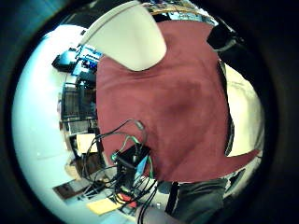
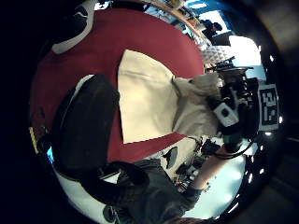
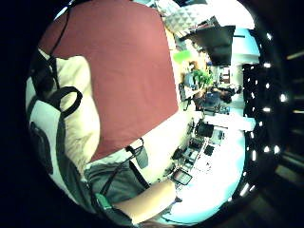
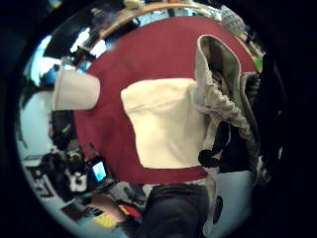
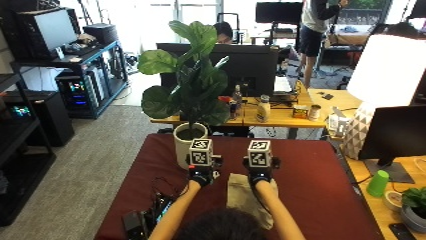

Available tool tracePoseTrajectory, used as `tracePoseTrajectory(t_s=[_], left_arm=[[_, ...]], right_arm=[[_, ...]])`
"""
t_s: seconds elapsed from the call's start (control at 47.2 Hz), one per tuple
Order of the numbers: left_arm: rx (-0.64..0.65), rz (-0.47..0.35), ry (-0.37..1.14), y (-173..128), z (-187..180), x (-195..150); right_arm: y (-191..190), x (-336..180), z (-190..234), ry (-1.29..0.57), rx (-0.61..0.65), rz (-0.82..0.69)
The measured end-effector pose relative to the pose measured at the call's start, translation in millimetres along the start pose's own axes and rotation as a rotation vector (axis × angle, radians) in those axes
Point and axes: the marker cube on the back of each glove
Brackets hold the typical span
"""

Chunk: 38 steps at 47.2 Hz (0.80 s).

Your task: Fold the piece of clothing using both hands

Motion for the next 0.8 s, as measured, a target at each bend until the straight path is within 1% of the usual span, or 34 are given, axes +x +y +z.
tracePoseTrajectory(t_s=[0.085, 0.127, 0.169, 0.275, 0.318, 0.36, 0.423, 0.445, 0.487, 0.508, 0.529, 0.614, 0.635, 0.677, 0.72, 0.804], left_arm=[[0.006, -0.064, -0.021, -0.2, -1.1, -19.5], [0.005, -0.085, -0.031, -2.0, 0.4, -27.1], [-0.001, -0.094, -0.034, -1.6, 1.0, -32.1], [-0.046, -0.107, -0.033, 4.9, 4.1, -43.6], [-0.058, -0.112, -0.035, 7.6, 5.5, -47.0], [-0.069, -0.115, -0.034, 9.6, 7.1, -49.1], [-0.088, -0.118, -0.027, 9.1, 11.7, -51.3], [-0.094, -0.118, -0.025, 9.0, 12.7, -51.3], [-0.101, -0.118, -0.024, 10.7, 12.2, -50.2], [-0.101, -0.118, -0.027, 11.9, 11.2, -49.3], [-0.098, -0.117, -0.031, 12.7, 10.0, -48.6], [-0.085, -0.111, -0.051, 14.6, 4.6, -46.5], [-0.086, -0.109, -0.055, 15.4, 3.1, -45.9], [-0.088, -0.106, -0.059, 16.1, 0.6, -45.0], [-0.088, -0.107, -0.061, 16.9, -2.1, -44.4], [-0.082, -0.11, -0.057, 21.1, -12.0, -42.0]], right_arm=[[15.8, -49.6, 9.7, -0.004, -0.017, -0.037], [36.5, -66.1, 5.5, -0.031, 0.003, -0.064], [56.1, -77.7, 4.9, -0.06, -0.017, -0.096], [82.7, -104.3, 36.2, -0.153, -0.24, -0.187], [91.9, -105.8, 40.6, -0.201, -0.312, -0.21], [98.5, -103.5, 37.3, -0.284, -0.367, -0.255], [98.5, -95.1, 25.6, -0.482, -0.428, -0.342], [97.2, -90.1, 21.7, -0.542, -0.459, -0.348], [92.9, -77.3, 14.7, -0.626, -0.516, -0.317], [88.8, -70.5, 11.4, -0.652, -0.514, -0.296], [83.4, -64.3, 8.0, -0.671, -0.481, -0.285], [51.2, -44.4, -0.1, -0.683, -0.234, -0.321], [40.7, -40.5, 1.1, -0.68, -0.205, -0.327], [25.4, -33.9, 2.5, -0.683, -0.187, -0.33], [22.4, -25.8, -2.9, -0.677, -0.157, -0.322], [11.8, -1.4, -20.0, -0.692, -0.038, -0.29]])
